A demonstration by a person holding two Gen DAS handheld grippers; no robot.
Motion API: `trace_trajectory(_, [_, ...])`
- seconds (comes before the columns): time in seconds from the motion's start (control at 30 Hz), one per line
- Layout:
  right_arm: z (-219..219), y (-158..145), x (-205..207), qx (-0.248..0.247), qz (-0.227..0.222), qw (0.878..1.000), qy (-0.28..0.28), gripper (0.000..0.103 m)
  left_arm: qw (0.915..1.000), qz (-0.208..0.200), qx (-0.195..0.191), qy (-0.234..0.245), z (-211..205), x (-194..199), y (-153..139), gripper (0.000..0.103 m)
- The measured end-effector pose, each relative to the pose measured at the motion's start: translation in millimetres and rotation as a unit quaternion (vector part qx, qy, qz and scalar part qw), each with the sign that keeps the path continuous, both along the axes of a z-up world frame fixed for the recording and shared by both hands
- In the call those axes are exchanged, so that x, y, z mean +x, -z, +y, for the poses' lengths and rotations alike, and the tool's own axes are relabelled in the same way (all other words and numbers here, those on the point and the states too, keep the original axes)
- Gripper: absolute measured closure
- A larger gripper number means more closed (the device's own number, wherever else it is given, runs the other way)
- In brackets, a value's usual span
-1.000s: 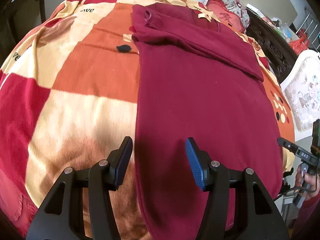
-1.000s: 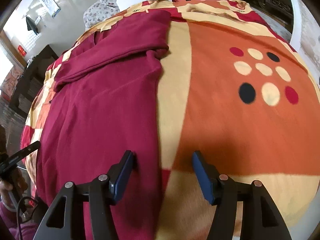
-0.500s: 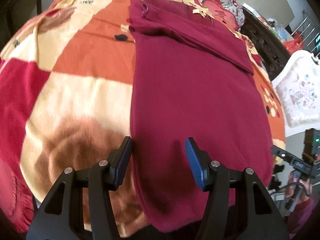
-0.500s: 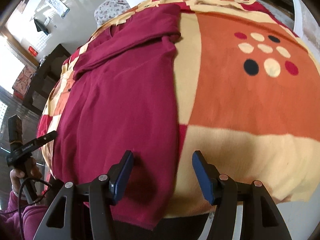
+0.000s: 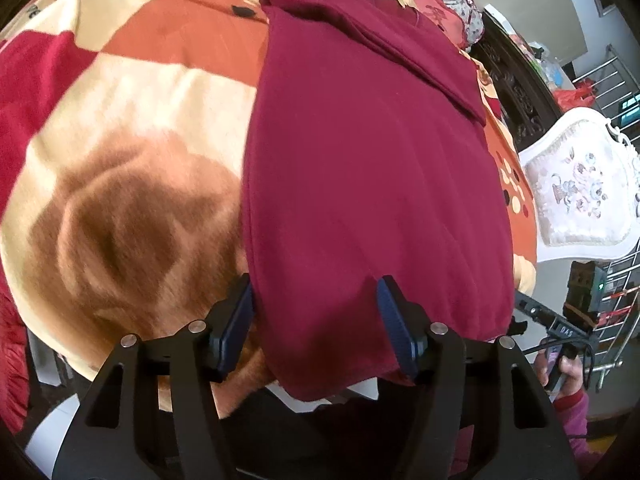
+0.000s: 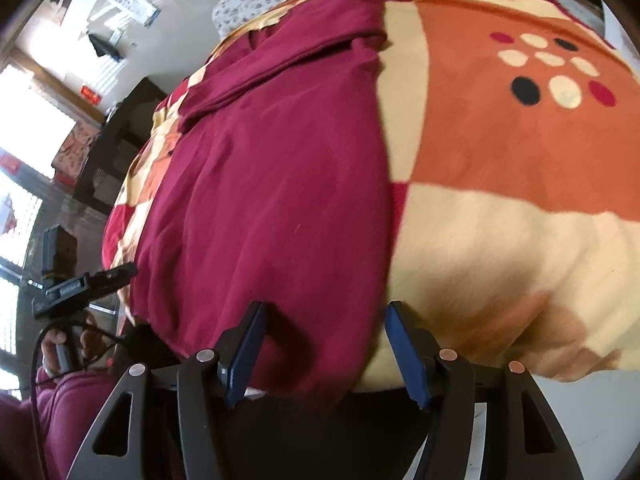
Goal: Fold small clothes
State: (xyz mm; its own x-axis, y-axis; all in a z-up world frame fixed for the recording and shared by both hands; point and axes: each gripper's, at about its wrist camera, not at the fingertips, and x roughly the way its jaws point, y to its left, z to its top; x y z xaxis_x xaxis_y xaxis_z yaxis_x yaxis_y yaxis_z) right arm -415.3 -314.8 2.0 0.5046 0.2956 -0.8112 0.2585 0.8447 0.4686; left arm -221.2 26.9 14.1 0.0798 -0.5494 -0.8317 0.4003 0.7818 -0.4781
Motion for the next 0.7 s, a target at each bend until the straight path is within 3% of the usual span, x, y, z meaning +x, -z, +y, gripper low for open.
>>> trace_trajectory(0.07, [3.8,2.8,0.1,0.005,0.001,1.0,-0.007,0.044,0.9999,0.012,-0.012,-0.002,1.3,-0.1,2.6,0.034])
trace_trajectory(0.47, [1.1,23.4,-2.5,0.083,-0.006,0.997,0.007,0.044,0.9993,0.034,-0.01,0.008,1.6,-1.6,8.6,0.034])
trace_trajectory(0.6, [6.6,21.0,-2.2,0.082,-0.02,0.996,-0.007,0.058,0.9995,0.026,-0.003,0.019,-0.5,-4.1,7.9,0.034])
trace_trajectory(0.7, [11.4,13.9,-1.9,0.057,-0.028,0.998,-0.011,0.072,0.9992,0.028,0.002,0.028,-4.1,-6.3,8.9,0.053])
